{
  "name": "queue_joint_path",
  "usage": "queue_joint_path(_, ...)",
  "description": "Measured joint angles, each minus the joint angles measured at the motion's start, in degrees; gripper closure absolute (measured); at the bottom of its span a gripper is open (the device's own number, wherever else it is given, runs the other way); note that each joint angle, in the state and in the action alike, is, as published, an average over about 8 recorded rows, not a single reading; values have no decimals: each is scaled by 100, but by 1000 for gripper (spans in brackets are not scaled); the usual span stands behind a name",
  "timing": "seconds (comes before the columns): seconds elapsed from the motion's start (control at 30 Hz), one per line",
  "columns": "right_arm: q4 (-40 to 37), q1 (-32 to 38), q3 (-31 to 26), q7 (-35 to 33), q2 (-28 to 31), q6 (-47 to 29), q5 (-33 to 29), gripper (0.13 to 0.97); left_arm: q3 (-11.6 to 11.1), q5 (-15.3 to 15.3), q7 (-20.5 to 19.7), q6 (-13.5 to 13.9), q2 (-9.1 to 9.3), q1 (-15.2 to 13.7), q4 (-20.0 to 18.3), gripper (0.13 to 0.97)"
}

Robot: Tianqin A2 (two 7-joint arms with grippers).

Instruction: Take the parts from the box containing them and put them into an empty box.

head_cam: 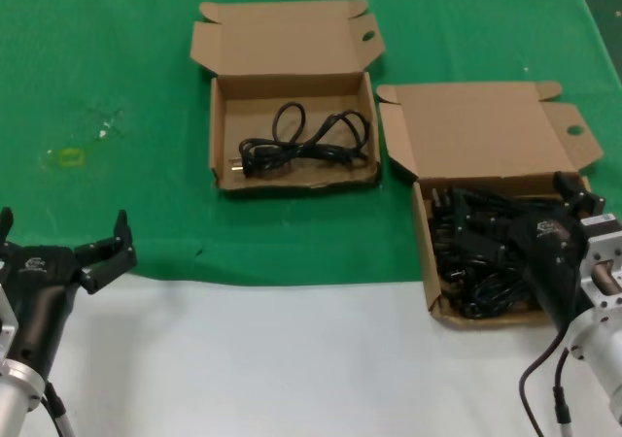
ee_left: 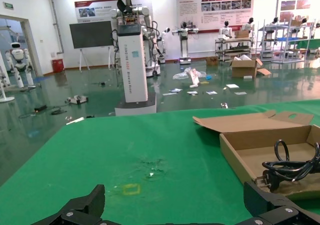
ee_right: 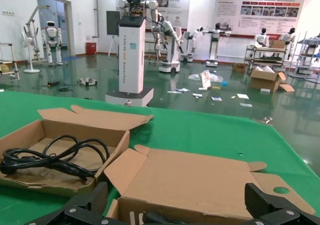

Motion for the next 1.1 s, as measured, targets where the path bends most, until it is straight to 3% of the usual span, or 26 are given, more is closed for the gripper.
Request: queue_joint_path(1.1, 0, -1, 1, 0, 0, 0, 0, 129, 0, 0, 0, 0, 0, 0, 0, 132)
